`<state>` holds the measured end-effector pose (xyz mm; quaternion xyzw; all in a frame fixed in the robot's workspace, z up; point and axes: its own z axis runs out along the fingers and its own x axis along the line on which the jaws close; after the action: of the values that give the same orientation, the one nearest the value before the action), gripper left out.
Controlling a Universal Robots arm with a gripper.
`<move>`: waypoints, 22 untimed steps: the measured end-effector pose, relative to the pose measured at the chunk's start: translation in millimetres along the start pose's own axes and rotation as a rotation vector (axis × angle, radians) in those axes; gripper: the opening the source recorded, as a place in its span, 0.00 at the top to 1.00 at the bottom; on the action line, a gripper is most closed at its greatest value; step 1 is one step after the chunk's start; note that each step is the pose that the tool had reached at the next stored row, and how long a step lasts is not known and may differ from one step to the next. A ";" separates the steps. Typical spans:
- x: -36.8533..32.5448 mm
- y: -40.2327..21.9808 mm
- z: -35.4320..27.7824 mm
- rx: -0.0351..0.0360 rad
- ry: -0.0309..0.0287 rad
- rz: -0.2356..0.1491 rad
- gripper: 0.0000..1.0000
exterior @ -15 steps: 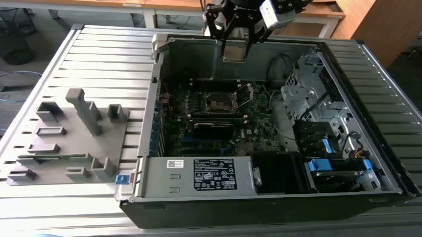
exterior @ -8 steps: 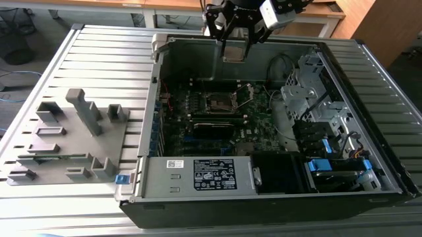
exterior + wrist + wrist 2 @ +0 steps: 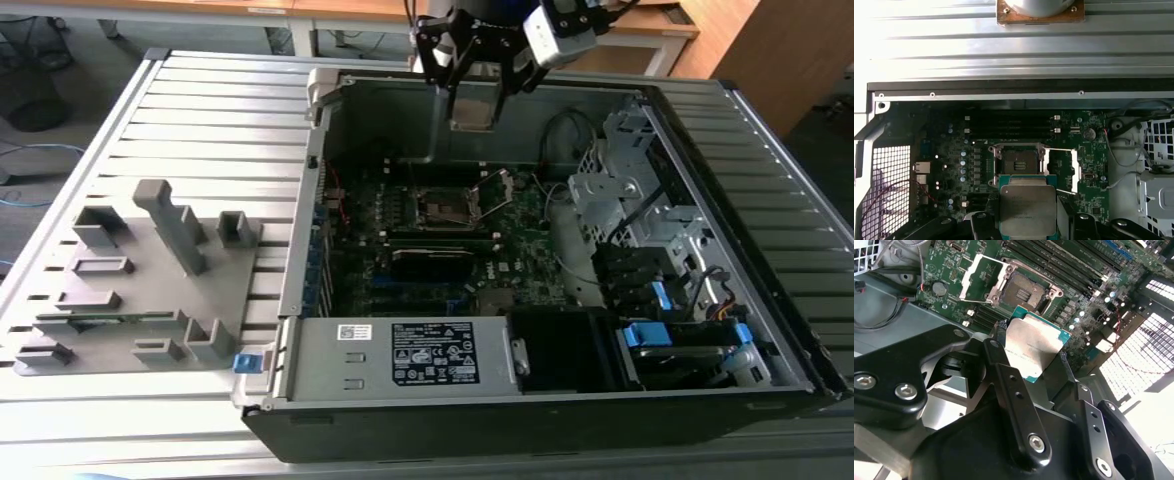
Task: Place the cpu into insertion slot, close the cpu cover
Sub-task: 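Place the cpu into insertion slot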
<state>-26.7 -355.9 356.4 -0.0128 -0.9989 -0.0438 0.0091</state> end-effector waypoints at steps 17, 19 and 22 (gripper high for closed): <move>-0.1 -0.5 4.9 0.0002 -0.0001 0.000 0.46; -0.2 -0.6 6.5 0.0006 0.0000 0.000 0.46; -0.1 -0.6 6.6 0.0008 0.0001 0.000 0.46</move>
<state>-26.7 -355.9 349.7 -0.0128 -0.9989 -0.0434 0.0091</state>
